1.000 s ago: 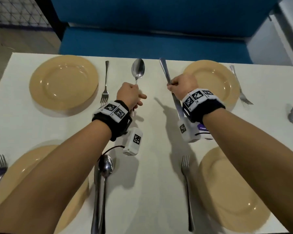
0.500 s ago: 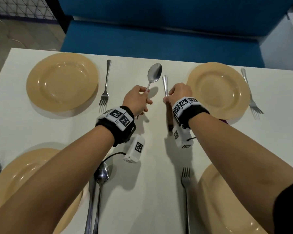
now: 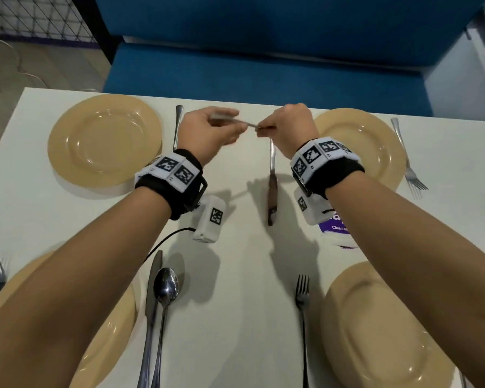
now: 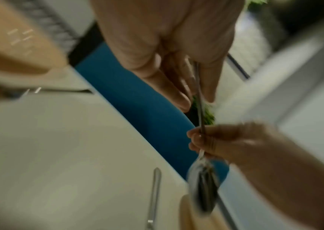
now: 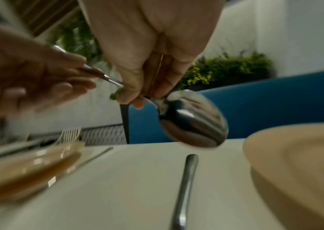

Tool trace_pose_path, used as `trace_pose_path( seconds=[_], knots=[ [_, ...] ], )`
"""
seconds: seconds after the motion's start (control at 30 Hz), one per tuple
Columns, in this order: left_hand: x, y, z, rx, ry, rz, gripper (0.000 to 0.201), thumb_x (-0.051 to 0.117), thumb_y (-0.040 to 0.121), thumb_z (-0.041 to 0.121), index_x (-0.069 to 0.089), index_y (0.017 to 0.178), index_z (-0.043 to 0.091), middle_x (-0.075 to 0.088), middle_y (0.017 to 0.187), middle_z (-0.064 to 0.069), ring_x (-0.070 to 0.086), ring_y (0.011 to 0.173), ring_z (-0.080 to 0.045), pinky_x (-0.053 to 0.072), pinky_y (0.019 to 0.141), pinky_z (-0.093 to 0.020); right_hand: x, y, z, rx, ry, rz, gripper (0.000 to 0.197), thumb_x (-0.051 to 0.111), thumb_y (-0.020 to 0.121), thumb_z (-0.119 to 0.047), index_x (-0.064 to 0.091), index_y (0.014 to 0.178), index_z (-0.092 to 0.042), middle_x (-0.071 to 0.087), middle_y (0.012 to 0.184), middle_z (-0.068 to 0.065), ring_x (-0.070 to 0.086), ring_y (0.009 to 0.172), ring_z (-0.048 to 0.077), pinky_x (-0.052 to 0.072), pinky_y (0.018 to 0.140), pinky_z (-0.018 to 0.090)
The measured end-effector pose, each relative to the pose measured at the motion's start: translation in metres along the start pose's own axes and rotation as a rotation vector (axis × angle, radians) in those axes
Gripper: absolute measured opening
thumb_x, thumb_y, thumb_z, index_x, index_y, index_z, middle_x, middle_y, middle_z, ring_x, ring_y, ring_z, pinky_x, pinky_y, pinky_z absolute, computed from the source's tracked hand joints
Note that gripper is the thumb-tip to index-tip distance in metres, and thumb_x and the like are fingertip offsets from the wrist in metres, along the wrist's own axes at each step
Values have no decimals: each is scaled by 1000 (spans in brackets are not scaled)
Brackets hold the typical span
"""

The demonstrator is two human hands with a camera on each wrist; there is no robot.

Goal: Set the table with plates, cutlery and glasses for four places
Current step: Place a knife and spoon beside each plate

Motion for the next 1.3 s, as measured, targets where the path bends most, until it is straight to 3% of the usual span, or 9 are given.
trace_pose_path(
  seconds=[0.13,0.23,0.37,0.63,0.73,0.93,1.03,1.13,1.3],
  knots=[
    [10,10,-6,10,-197,-7,8,68,85,9,69,90,14,69,78,2,65,74,-11,53,76,-21,1,-11,-3,130,507,14,17,75,78,-20,77,94,-15,75,85,2,65,72,2,49,76,11],
    [21,21,-15,-34,-160,19,5,67,86,10,69,87,5,68,68,1,64,61,-10,55,67,-22,20,-12,-1,206,586,-73,16,74,79,-19,77,94,-11,75,83,8,63,68,8,55,76,21],
    [26,37,-41,-161,33,63,21,66,88,15,70,97,-3,65,70,-5,62,59,-13,56,59,-19,35,-13,39,412,440,-25,21,70,83,-25,75,100,-13,74,95,7,69,86,19,54,87,28],
    [62,48,-80,-338,356,-90,13,75,80,15,70,84,3,70,70,-7,70,59,-15,60,66,-26,67,-23,59,478,144,-147,31,73,77,-10,69,107,-14,70,106,6,64,98,20,42,72,20],
    [68,56,-83,-323,424,-77,18,80,74,18,65,70,9,74,77,-11,73,73,-23,60,77,-37,65,-16,62,473,129,-108,31,66,80,-5,70,107,-18,71,103,5,64,94,20,43,71,20],
    [81,74,-68,-216,518,-29,23,77,77,22,61,62,15,74,80,-10,72,76,-23,58,77,-36,60,-1,66,433,95,-51,27,59,86,-3,69,110,-12,71,101,8,64,95,24,51,82,30],
    [79,74,-66,-199,564,14,14,73,81,26,67,82,13,72,95,-5,68,90,-19,53,83,-28,57,4,70,446,91,-34,25,60,86,-4,69,108,-11,71,101,9,65,94,24,52,83,30],
    [81,73,-68,-196,610,-18,32,76,76,20,68,106,12,68,112,-3,63,105,-16,50,91,-26,55,9,74,445,68,-35,23,62,87,-8,69,108,-10,71,101,10,65,94,24,48,79,27],
    [88,77,-64,-184,622,-48,39,77,72,12,68,110,13,69,113,-3,64,104,-16,52,91,-28,59,13,78,472,53,-26,22,62,87,-9,69,108,-9,71,100,10,65,93,24,51,80,29]
  ],
)
Point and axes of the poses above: each hand's wrist, its own y-axis towards the middle knuckle, its own x-axis out of the palm, z = x × y, the point moved 7 cm from there along y, towards the middle knuckle
